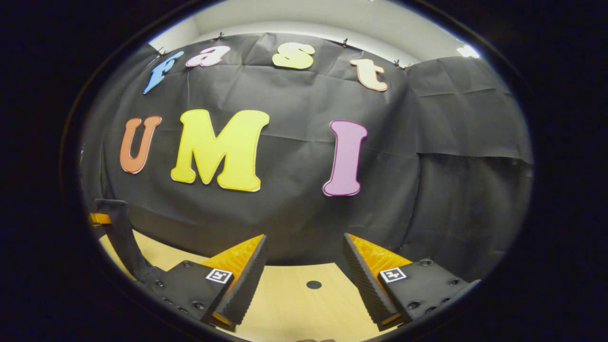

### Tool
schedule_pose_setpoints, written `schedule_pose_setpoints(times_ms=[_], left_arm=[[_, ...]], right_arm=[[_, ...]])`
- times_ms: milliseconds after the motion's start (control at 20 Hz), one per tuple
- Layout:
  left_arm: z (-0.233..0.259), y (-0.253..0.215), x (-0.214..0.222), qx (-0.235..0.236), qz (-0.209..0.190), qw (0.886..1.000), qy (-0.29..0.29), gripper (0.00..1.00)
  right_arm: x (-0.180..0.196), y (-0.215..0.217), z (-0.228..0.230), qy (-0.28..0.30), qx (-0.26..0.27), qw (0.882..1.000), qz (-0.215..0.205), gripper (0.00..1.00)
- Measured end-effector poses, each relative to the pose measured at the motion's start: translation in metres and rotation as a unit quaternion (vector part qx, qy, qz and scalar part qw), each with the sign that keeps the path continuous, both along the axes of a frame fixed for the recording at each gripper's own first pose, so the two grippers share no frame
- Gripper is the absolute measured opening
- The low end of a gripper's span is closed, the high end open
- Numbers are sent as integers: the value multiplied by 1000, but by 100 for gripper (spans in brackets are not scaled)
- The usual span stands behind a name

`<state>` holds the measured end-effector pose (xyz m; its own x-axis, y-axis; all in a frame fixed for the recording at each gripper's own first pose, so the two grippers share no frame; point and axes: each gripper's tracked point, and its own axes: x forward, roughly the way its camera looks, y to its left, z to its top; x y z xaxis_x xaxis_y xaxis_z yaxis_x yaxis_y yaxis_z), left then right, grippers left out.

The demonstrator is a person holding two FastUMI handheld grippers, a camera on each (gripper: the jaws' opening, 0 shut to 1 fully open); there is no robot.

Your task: Grasp the waist and the cuffs of the jeans and fold them to make the two legs overlap; first hold the waist and fold one-third of the jeans toward the cuffs, then hold the cuffs and fold the remaining one-third in the same direction to finish folding.

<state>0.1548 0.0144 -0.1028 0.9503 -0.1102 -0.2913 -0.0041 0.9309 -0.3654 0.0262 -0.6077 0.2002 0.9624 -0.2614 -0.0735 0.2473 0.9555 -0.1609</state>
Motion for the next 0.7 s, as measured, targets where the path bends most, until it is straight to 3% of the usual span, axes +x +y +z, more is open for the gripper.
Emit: schedule_pose_setpoints(times_ms=[150, 250, 400, 500, 700], left_arm=[[-19, -70, -7, 80, -88, 993, -2, 4], [-44, -108, -18, 148, -146, 978, 1, 4], [-87, -155, -20, 243, -233, 942, -3, 4], [-122, -168, -23, 294, -287, 911, 11, 4], [-164, -183, -12, 376, -341, 861, 30, 4]], right_arm=[[-10, -14, -6, 7, 2, 1000, -11, 96], [-15, -20, -9, 11, 3, 1000, -16, 96], [-20, -27, -17, 19, 5, 1000, -23, 96], [-23, -31, -21, 20, 14, 999, -28, 96], [-25, -34, -33, 27, 33, 999, -34, 96]])
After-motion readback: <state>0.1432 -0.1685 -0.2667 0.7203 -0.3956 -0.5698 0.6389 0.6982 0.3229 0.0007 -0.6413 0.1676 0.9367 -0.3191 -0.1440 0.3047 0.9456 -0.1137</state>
